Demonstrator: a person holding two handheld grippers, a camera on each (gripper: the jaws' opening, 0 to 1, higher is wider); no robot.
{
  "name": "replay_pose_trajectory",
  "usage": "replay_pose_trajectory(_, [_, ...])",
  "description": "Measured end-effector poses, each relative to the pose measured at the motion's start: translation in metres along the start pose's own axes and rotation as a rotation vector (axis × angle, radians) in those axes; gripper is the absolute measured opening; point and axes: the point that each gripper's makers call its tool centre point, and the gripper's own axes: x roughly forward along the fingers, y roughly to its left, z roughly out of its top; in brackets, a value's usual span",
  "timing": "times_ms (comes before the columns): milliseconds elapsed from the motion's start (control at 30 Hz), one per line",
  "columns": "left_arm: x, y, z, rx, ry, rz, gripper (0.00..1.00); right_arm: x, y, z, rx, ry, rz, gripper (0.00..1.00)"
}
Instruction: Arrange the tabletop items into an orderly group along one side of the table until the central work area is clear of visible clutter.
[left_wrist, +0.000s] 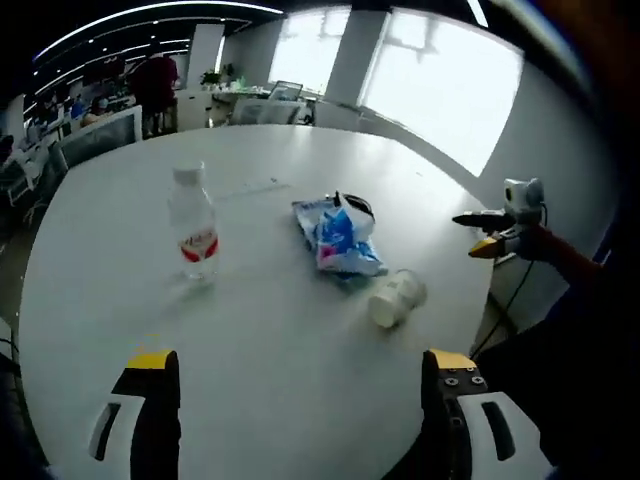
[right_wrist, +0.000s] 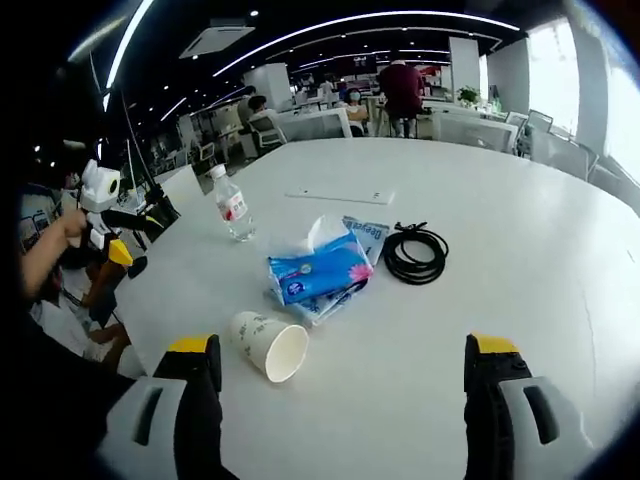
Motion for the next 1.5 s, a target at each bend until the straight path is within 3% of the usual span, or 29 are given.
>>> replay_pose_trajectory(100, [0.001, 0.000, -0.017, -0.021, 0.030, 0.010, 1.00, 0.000, -0.004, -0.001, 0.000, 0.006, -0.010, 0.98])
replay_pose_trajectory(333, [-0.001, 0.003, -0.032, -0.077, 0.032, 0.046, 0.99, -0.003, -0.003, -0.004, -0.001, 0.011, -0.008, 0.97])
replay_pose_trajectory(567, [-0.001, -0.001, -0.031, -0.085, 0.019, 0.052, 0.99, -0.005, -0.002, -0.006, -0.002, 0.016, -0.001, 0.97])
replay_pose_trajectory(733, [0.002, -0.014, -0.020, -0.079, -0.018, 0.032, 0.99, -0.007, 0.000, -0.006, 0.003, 0.011, 0.000, 0.96])
replay_pose_trajectory(867, [0.006, -0.020, -0.005, -0.115, -0.085, 0.015, 0.99, -0.010, 0.002, -0.004, 0.003, 0.002, -0.004, 0.95])
replay_pose_trajectory(1067, [0.010, -0.026, -0.005, -0.052, -0.057, 0.026, 0.99, -0.011, 0.002, -0.003, 0.012, -0.006, -0.003, 0.94])
replay_pose_trajectory(1500, [0.019, -0.042, -0.003, -0.044, -0.057, 0.027, 0.98, -0.009, 0.006, -0.005, 0.012, -0.010, -0.003, 0.92])
